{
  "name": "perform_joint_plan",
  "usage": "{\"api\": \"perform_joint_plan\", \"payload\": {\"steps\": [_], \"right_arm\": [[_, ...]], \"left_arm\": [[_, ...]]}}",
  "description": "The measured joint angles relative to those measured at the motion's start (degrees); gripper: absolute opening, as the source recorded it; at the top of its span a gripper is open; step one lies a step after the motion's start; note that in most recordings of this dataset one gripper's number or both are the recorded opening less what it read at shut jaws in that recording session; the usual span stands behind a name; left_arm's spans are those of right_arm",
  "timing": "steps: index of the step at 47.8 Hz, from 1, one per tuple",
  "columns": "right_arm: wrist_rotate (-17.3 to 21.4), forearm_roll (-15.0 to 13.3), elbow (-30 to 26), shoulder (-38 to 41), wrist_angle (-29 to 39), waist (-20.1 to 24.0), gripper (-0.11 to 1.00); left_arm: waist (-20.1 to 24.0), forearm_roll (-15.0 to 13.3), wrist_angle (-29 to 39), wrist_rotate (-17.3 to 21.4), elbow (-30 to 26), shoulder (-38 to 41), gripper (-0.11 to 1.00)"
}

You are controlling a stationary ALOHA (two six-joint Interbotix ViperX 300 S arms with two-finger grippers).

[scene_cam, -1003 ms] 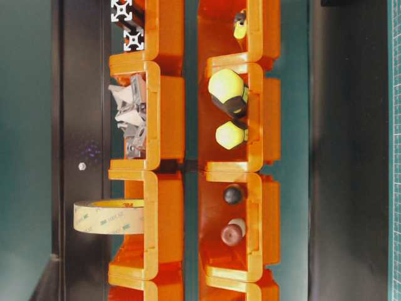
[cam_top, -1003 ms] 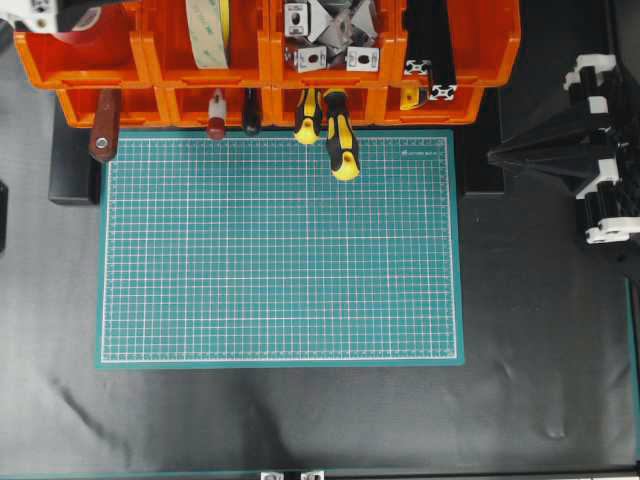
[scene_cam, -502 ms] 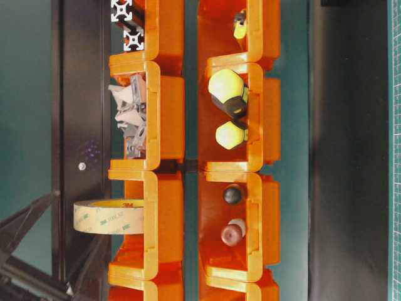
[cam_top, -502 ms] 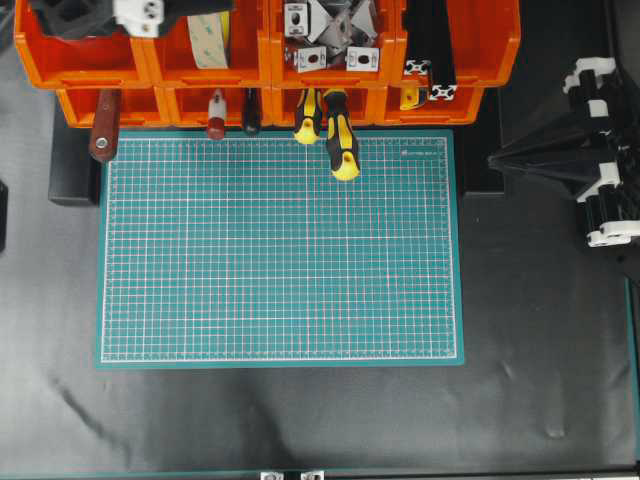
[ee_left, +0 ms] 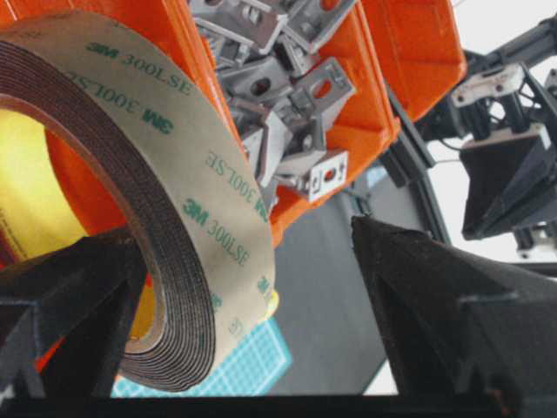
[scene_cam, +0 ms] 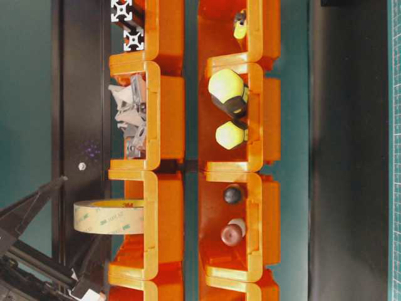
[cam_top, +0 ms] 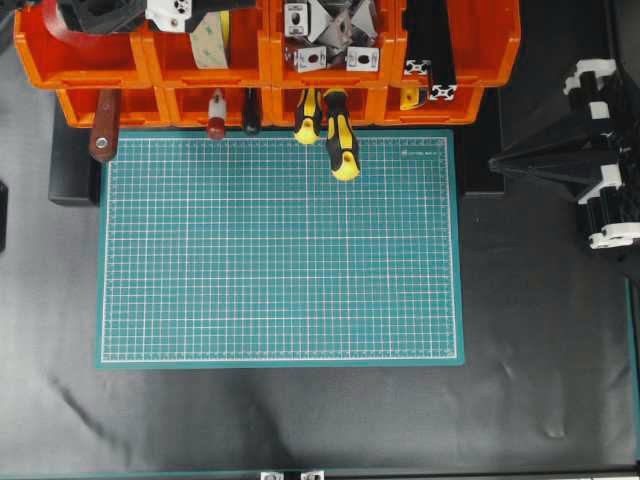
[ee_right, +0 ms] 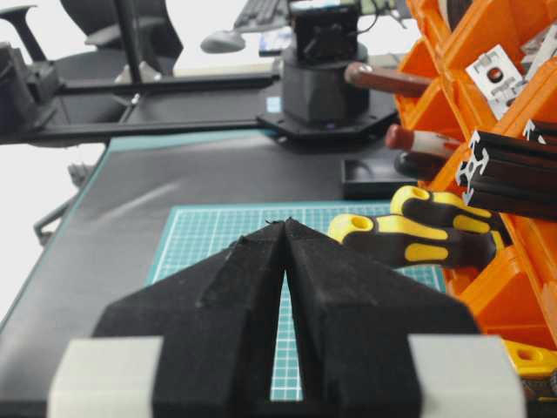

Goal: Pick foam from container rack with left arm.
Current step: 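Close the left gripper on the rim of the 3M tape roll, then lift the tape roll out of the bin and carry it over the mat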

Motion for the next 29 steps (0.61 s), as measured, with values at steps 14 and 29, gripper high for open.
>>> {"api": "perform_joint_plan", "payload": {"steps": [14,29], "right_arm": [[0.0,0.0,0.0,0.0,0.0,0.3,0.00],[0.0,-0.1,0.0,0.0,0.0,1.1,0.00]], "left_arm": [[0.1,0.1,-1.7,0.4,0.0,0.1,0.37],[-0.2,0.0,-9.5,1.4,0.0,0.0,0.24]]}}
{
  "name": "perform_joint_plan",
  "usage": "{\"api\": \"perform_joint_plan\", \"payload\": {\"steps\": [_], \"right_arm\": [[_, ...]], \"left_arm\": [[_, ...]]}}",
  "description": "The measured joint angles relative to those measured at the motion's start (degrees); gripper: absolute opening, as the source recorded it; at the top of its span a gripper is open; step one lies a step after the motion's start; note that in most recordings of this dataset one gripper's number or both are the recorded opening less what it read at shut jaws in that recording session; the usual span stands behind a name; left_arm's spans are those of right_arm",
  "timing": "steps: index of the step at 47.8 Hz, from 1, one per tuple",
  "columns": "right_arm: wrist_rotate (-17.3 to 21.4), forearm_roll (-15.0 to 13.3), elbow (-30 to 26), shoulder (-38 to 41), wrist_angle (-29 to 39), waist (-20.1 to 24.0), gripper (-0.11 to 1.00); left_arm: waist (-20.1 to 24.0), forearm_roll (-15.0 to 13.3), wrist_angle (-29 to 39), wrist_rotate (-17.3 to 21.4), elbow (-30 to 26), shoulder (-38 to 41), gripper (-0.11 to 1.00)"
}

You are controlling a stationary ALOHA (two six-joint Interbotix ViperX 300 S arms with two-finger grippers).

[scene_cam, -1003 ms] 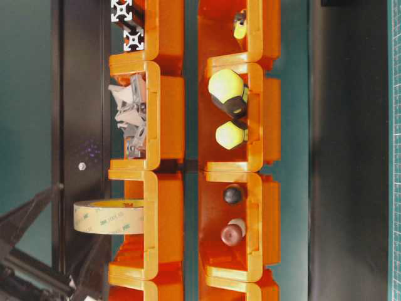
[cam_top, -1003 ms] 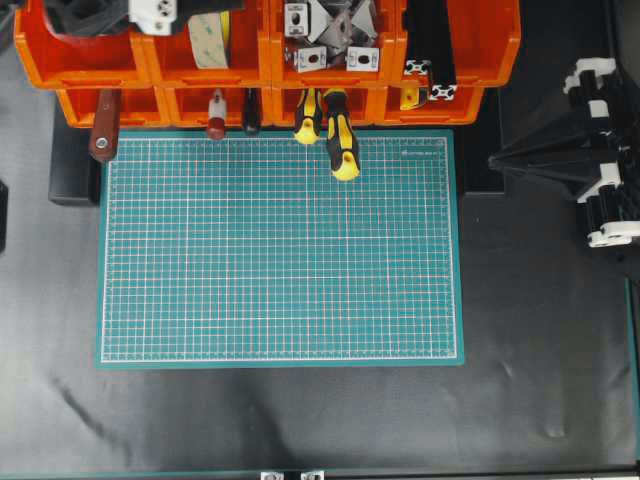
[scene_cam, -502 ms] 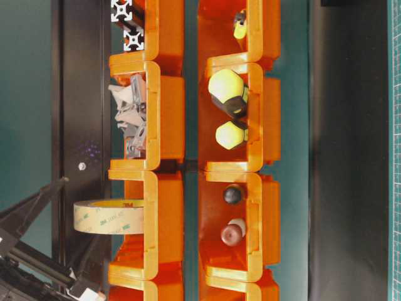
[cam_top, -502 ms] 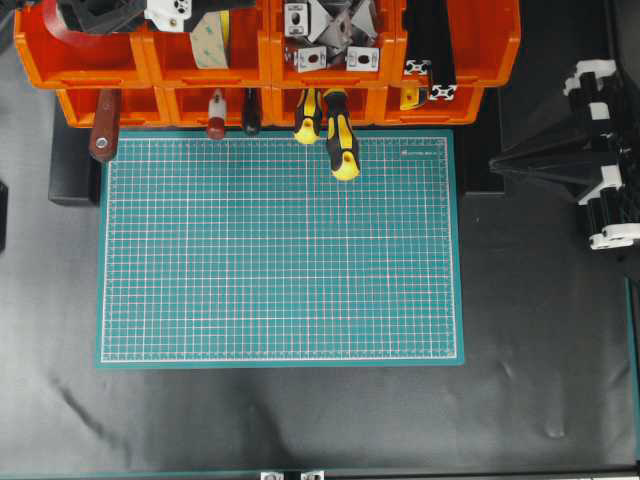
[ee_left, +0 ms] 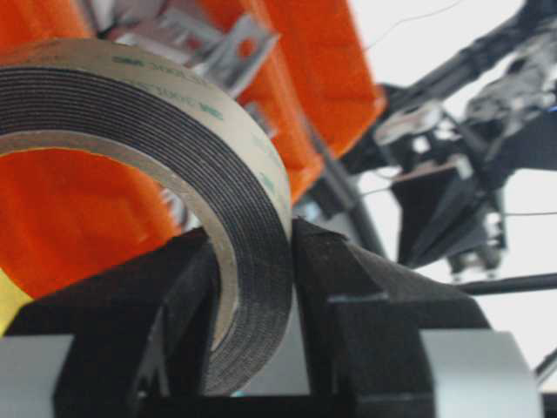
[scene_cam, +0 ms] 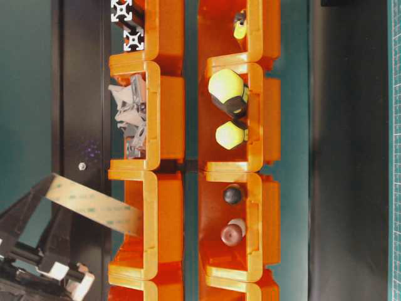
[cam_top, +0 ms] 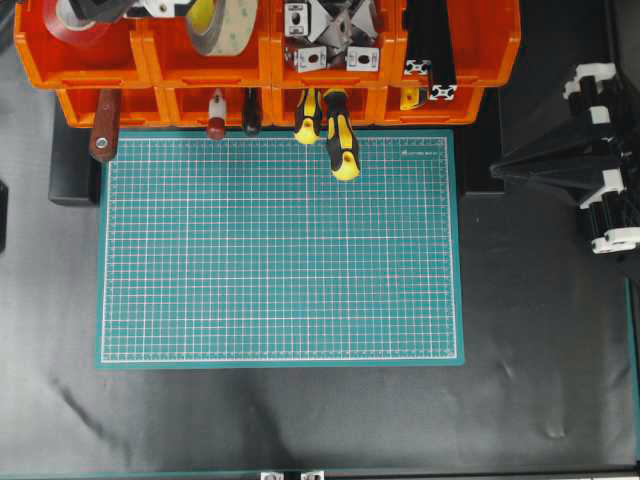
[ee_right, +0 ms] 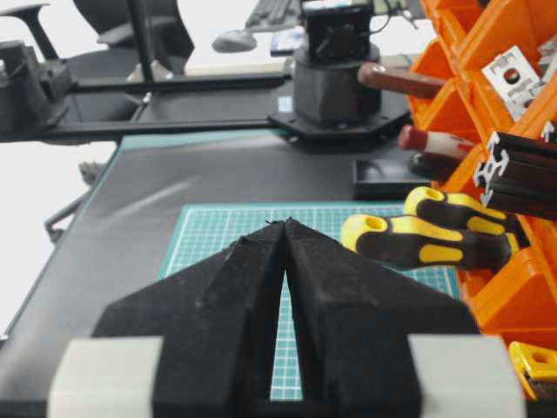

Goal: Pick foam from container rack with left arm.
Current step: 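Lift the tape roll out of the bin and carry it over the mat, then lower the tape roll flat onto the center of the green mat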

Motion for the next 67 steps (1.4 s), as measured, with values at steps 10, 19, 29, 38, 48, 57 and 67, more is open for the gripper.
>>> {"api": "perform_joint_plan", "payload": {"steps": [10,19,29,38,48,57,67], "right_arm": [[0.0,0.1,0.0,-0.1,0.0,0.4,0.00],[0.0,0.1,0.0,-0.1,0.1,0.4,0.00],[0.0,0.0,0.0,-0.1,0.1,0.4,0.00],[0.0,0.1,0.0,-0.1,0.1,0.4,0.00],[0.1,0.4,0.0,-0.3,0.1,0.4,0.00],[0.2,0.5,0.0,-0.4,0.1,0.4,0.00],[0.2,0.5,0.0,-0.4,0.0,0.3,0.00]], "left_arm": [[-4.6,0.1,-3.8,2.4,-1.5,-0.4,0.24],[-12.9,0.1,-3.9,12.7,-4.1,-1.5,0.24],[-23.5,0.1,1.5,29.4,-4.4,-0.8,0.24],[-29.7,0.1,8.1,39.5,-4.4,4.0,0.24],[-33.0,0.1,16.2,45.5,-4.8,10.0,0.24],[-33.8,0.3,26.7,46.9,-5.4,15.3,0.24],[-33.0,0.5,32.2,50.0,-6.8,19.9,0.24]]}}
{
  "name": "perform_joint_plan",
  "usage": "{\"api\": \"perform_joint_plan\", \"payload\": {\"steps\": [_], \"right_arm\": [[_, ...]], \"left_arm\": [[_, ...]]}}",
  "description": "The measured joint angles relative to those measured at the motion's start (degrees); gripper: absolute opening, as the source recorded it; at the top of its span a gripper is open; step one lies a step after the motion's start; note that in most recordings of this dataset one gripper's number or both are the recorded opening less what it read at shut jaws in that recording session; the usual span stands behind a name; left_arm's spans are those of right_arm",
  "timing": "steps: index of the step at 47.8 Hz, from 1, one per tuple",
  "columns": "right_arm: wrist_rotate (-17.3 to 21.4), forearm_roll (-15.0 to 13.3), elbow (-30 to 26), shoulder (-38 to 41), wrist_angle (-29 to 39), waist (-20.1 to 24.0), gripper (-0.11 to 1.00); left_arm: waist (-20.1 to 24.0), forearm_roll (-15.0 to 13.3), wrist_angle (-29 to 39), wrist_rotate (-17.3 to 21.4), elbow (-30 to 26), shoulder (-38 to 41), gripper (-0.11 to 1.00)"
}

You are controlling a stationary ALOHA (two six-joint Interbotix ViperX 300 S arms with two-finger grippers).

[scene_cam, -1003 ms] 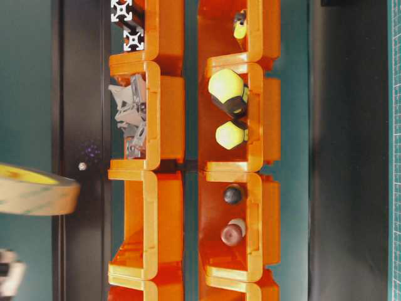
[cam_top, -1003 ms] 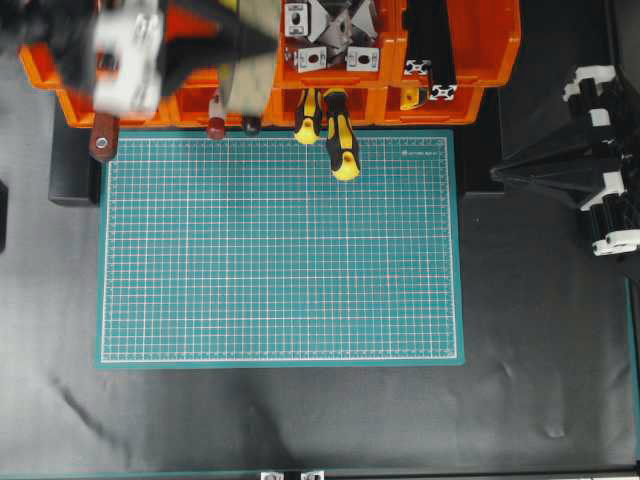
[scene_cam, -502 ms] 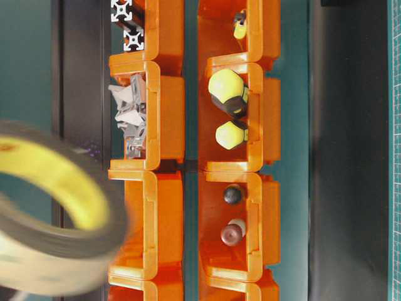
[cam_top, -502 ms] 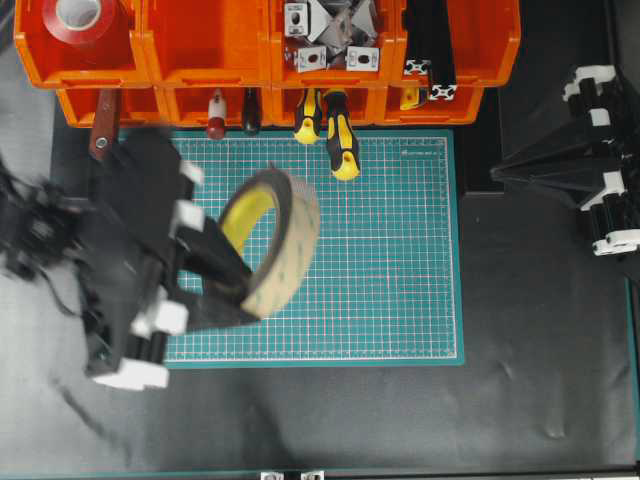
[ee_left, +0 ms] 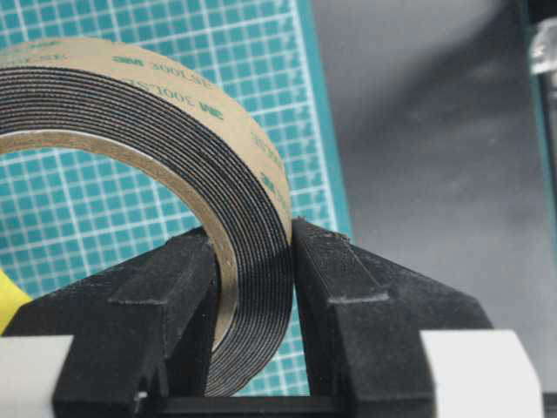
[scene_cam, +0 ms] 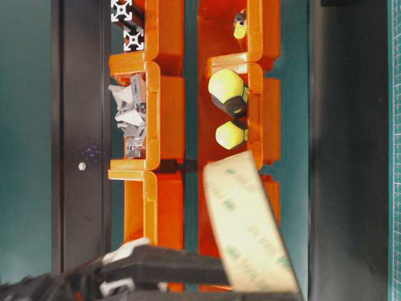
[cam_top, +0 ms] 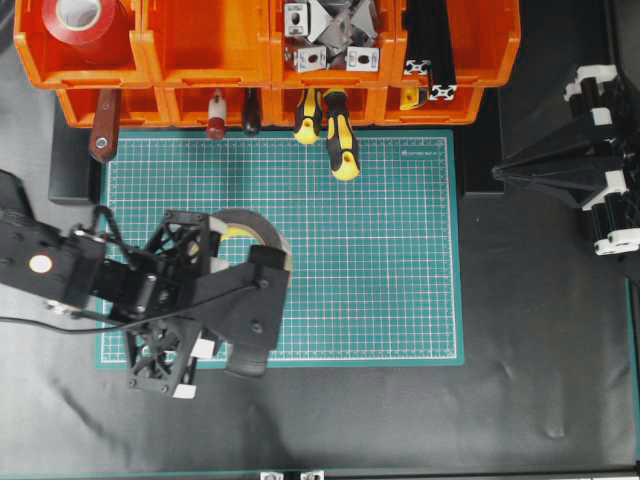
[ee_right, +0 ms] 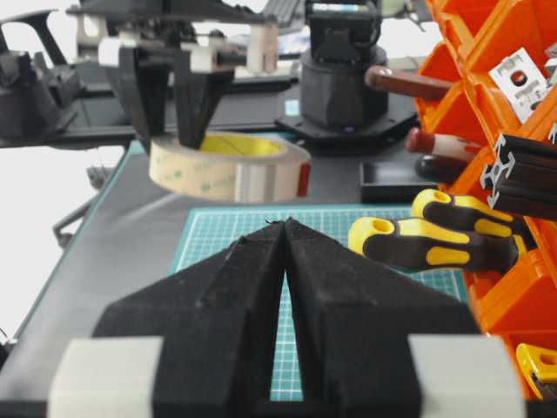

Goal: Pick foam from container rack with left arm.
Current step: 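Lower the tape roll flat onto the center of the green mat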

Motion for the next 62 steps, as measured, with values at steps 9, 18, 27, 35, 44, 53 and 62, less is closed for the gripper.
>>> {"api": "perform_joint_plan", "payload": {"steps": [9,18,27,35,44,53,62], "right_arm": [[0.0,0.0,0.0,0.0,0.1,-0.1,0.00],[0.0,0.0,-0.1,0.0,0.1,-0.1,0.00],[0.0,0.0,0.0,0.0,0.1,-0.1,0.00],[0.0,0.0,0.0,0.0,0.1,-0.1,0.00],[0.0,0.0,0.0,0.0,0.0,-0.1,0.00],[0.0,0.0,0.0,0.0,0.1,-0.1,0.00],[0.0,0.0,0.0,-0.4,0.0,-0.1,0.00]], "left_arm": [[0.1,0.1,1.1,1.8,-1.1,2.3,0.24],[0.4,0.0,1.9,1.9,-2.0,3.3,0.24],[1.6,0.0,2.3,2.2,-2.2,3.3,0.24],[2.6,0.0,3.4,2.3,-2.3,3.3,0.24],[3.9,0.1,5.4,2.3,-2.3,3.4,0.35],[4.7,0.1,5.5,3.2,-2.0,3.3,0.85],[4.8,0.0,5.8,4.2,-1.5,3.3,0.90]]}}
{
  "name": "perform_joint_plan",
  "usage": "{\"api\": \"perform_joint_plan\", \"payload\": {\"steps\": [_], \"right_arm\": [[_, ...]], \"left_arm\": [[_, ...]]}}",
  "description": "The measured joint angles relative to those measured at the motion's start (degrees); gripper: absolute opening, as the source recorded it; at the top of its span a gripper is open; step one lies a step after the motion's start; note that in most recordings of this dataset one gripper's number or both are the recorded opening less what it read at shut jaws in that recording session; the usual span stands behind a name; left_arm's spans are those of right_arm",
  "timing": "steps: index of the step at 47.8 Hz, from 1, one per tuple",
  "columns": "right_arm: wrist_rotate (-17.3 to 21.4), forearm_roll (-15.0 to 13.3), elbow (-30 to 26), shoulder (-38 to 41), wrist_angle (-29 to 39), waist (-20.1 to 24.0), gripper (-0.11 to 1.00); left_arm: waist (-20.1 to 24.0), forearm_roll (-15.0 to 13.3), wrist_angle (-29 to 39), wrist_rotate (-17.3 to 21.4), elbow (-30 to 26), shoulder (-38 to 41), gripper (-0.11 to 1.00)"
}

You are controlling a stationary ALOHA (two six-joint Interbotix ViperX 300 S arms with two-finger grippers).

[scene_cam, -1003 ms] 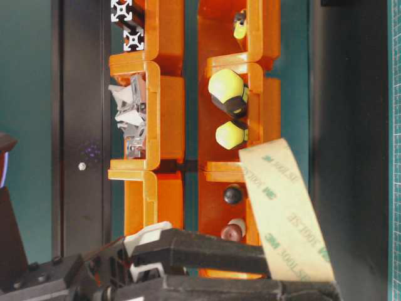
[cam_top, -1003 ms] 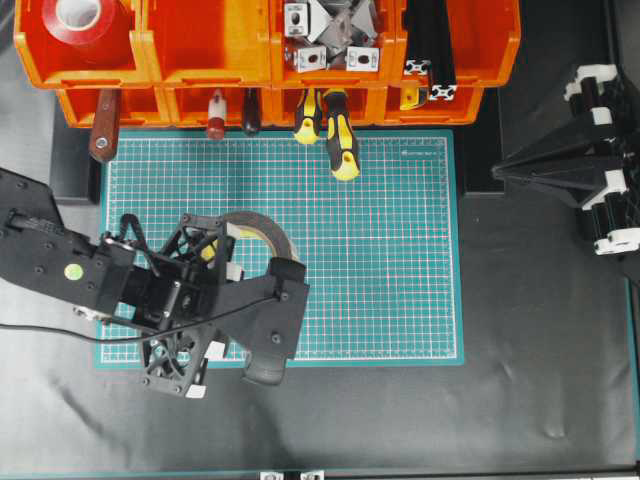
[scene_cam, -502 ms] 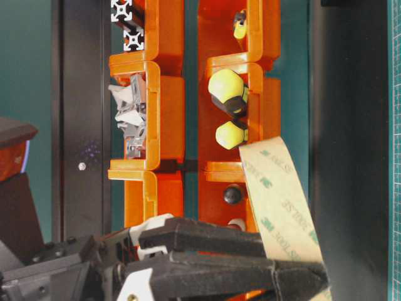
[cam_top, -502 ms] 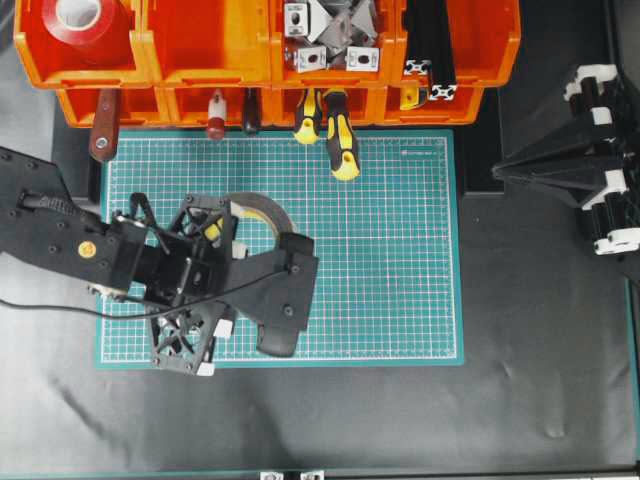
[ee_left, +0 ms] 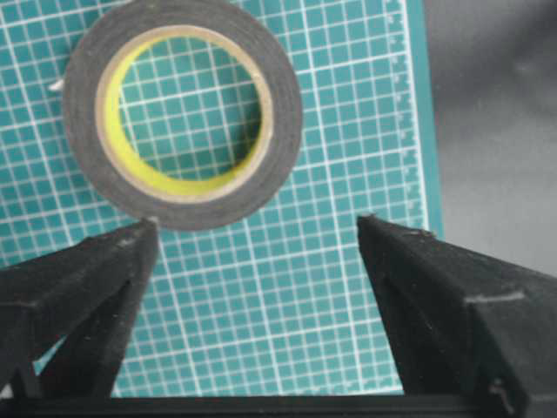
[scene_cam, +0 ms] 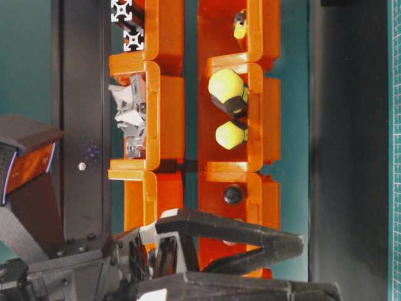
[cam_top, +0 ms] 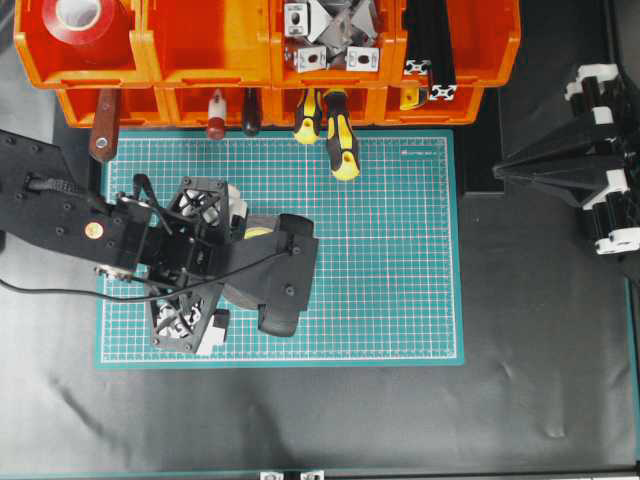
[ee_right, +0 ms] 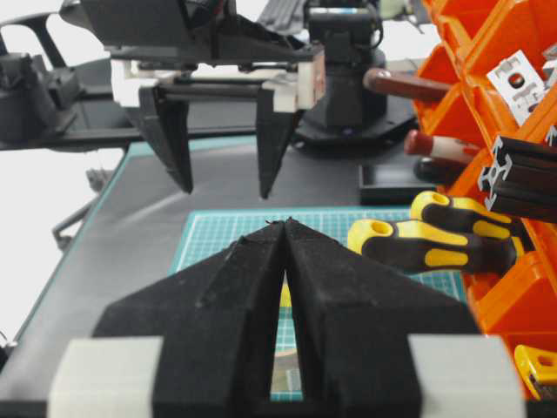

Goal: Pick foam from container rack with left arm.
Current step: 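Lower the tape roll flat onto the center of the green mat, then open the left gripper and pull it away from the tape roll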

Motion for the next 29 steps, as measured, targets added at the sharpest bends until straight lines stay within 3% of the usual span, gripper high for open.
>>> {"api": "perform_joint_plan", "payload": {"steps": [15,29], "right_arm": [[0.0,0.0,0.0,-0.2,0.0,0.0,0.00],[0.0,0.0,0.0,-0.2,0.0,0.0,0.00]], "left_arm": [[-0.1,0.1,-4.0,-0.5,1.0,-4.2,0.89],[-2.2,0.1,-12.8,-1.1,7.8,-15.7,0.88]]}}
